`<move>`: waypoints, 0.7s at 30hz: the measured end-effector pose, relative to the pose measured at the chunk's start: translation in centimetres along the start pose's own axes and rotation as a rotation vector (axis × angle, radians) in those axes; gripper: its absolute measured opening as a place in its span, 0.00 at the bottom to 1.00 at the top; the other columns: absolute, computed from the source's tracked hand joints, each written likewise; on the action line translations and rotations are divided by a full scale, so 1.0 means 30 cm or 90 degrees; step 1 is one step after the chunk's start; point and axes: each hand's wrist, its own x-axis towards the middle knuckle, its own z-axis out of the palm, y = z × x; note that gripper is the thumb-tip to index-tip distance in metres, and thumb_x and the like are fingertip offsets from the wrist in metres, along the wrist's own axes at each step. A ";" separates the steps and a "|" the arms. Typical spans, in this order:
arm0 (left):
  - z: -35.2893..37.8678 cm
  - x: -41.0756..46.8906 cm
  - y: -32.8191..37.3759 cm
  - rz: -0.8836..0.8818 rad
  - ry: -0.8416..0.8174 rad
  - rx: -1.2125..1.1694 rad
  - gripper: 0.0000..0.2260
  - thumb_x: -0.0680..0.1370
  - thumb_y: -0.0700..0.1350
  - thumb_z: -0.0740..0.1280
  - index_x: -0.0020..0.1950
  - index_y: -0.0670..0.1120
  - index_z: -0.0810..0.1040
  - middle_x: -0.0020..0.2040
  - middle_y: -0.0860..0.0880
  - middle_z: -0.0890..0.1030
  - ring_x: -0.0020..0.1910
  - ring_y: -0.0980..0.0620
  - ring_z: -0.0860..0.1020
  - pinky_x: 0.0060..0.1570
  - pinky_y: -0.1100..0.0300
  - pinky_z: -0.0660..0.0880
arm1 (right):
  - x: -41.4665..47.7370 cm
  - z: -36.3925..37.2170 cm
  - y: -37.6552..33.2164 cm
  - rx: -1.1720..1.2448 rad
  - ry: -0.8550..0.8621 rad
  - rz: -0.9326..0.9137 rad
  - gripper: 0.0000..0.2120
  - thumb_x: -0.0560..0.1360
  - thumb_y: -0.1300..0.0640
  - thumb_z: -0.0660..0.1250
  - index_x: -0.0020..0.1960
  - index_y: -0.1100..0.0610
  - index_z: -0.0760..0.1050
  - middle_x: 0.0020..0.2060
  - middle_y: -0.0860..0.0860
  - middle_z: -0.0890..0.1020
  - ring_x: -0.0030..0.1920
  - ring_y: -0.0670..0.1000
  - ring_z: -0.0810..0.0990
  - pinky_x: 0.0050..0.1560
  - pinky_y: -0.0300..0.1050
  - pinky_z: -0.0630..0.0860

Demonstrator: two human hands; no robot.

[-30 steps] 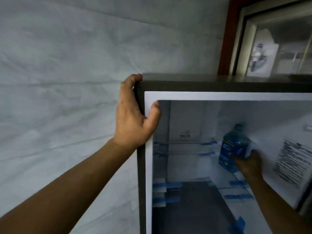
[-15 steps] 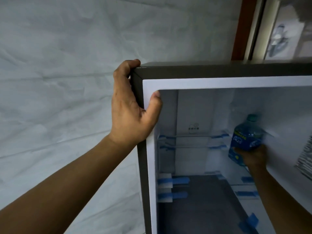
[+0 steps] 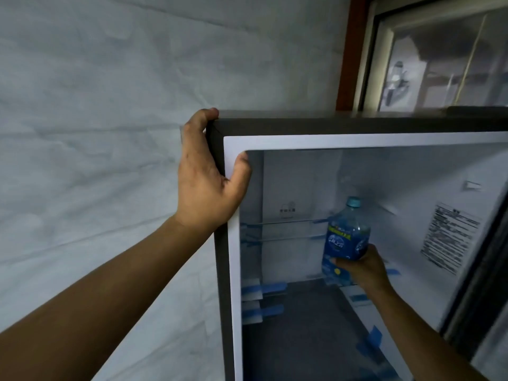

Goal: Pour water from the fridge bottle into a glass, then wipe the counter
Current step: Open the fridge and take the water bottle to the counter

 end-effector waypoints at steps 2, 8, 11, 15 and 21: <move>-0.008 0.000 -0.004 0.000 -0.008 -0.028 0.27 0.75 0.43 0.70 0.70 0.35 0.65 0.63 0.47 0.70 0.62 0.46 0.74 0.62 0.47 0.75 | -0.105 0.001 -0.056 0.023 -0.003 -0.001 0.31 0.59 0.59 0.85 0.60 0.58 0.77 0.53 0.53 0.85 0.48 0.48 0.85 0.45 0.44 0.83; -0.050 -0.011 0.000 0.010 -0.050 -0.053 0.29 0.76 0.45 0.71 0.72 0.37 0.64 0.65 0.45 0.68 0.66 0.47 0.70 0.68 0.54 0.71 | -0.422 -0.046 -0.313 0.130 0.012 -0.026 0.40 0.55 0.58 0.87 0.63 0.56 0.72 0.55 0.52 0.83 0.52 0.49 0.85 0.48 0.45 0.83; -0.073 -0.130 0.074 0.064 -0.072 -0.107 0.30 0.74 0.47 0.70 0.71 0.34 0.65 0.70 0.35 0.66 0.73 0.46 0.64 0.74 0.61 0.61 | -0.588 -0.072 -0.435 0.141 0.028 -0.060 0.38 0.57 0.60 0.83 0.65 0.57 0.73 0.57 0.54 0.84 0.55 0.52 0.85 0.50 0.46 0.83; -0.052 -0.376 0.151 -0.152 -0.260 -0.401 0.26 0.75 0.53 0.71 0.70 0.55 0.66 0.69 0.56 0.70 0.70 0.61 0.69 0.69 0.64 0.69 | -0.811 -0.087 -0.567 0.126 0.074 -0.082 0.35 0.62 0.65 0.82 0.65 0.56 0.73 0.57 0.53 0.85 0.56 0.52 0.85 0.51 0.45 0.82; 0.027 -0.583 0.315 -0.759 -0.613 -0.892 0.42 0.59 0.47 0.85 0.69 0.48 0.70 0.64 0.42 0.80 0.52 0.47 0.85 0.41 0.55 0.83 | -1.078 -0.118 -0.588 0.047 0.187 -0.039 0.34 0.61 0.60 0.83 0.64 0.52 0.74 0.57 0.50 0.84 0.58 0.51 0.83 0.55 0.50 0.82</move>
